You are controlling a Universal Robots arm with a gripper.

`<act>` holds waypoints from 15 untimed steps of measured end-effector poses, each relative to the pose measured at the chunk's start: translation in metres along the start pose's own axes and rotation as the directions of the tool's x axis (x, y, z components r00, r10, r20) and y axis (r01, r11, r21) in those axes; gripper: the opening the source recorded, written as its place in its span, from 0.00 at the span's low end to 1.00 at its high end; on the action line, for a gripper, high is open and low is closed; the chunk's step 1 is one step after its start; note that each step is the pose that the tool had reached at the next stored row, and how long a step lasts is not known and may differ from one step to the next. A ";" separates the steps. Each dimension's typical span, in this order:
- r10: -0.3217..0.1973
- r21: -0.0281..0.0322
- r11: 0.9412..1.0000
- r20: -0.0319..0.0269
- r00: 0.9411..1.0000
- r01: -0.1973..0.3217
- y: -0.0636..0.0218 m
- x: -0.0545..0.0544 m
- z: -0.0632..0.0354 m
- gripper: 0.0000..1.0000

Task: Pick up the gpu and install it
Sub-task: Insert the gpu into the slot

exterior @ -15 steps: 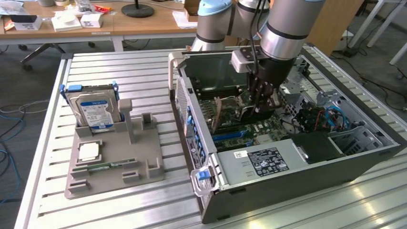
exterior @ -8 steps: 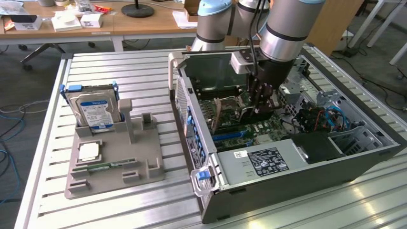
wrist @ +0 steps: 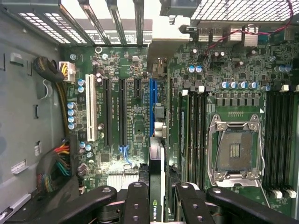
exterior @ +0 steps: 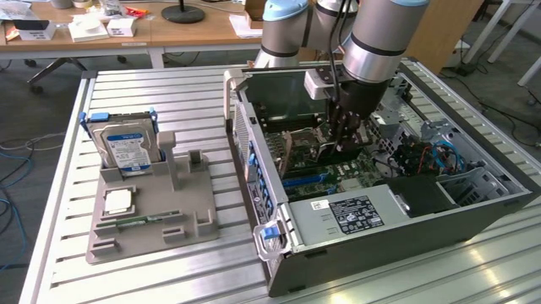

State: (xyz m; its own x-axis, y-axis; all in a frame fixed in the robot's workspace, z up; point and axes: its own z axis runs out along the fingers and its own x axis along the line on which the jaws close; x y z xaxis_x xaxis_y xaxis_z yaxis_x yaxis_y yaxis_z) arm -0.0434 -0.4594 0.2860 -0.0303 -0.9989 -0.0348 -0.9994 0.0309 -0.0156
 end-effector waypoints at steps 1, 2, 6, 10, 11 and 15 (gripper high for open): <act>0.000 0.000 1.000 0.000 1.000 0.000 0.0001 0.000 0.0009 0.27; 0.000 0.000 1.000 0.000 1.000 0.000 0.0002 0.000 0.0017 0.27; 0.000 0.000 1.000 0.000 1.000 0.000 0.0002 0.000 0.0019 0.27; 0.000 0.000 1.000 0.000 1.000 0.000 0.0002 0.000 0.0022 0.27; 0.000 0.000 1.000 0.001 1.000 0.000 0.0002 0.000 0.0028 0.27; 0.000 0.000 1.000 0.000 1.000 0.000 0.0003 0.000 0.0053 0.27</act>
State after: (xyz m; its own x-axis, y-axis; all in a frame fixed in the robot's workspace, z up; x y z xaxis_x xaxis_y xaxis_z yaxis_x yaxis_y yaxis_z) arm -0.0435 -0.4593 0.2808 -0.0305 -0.9989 -0.0349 -0.9994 0.0311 -0.0157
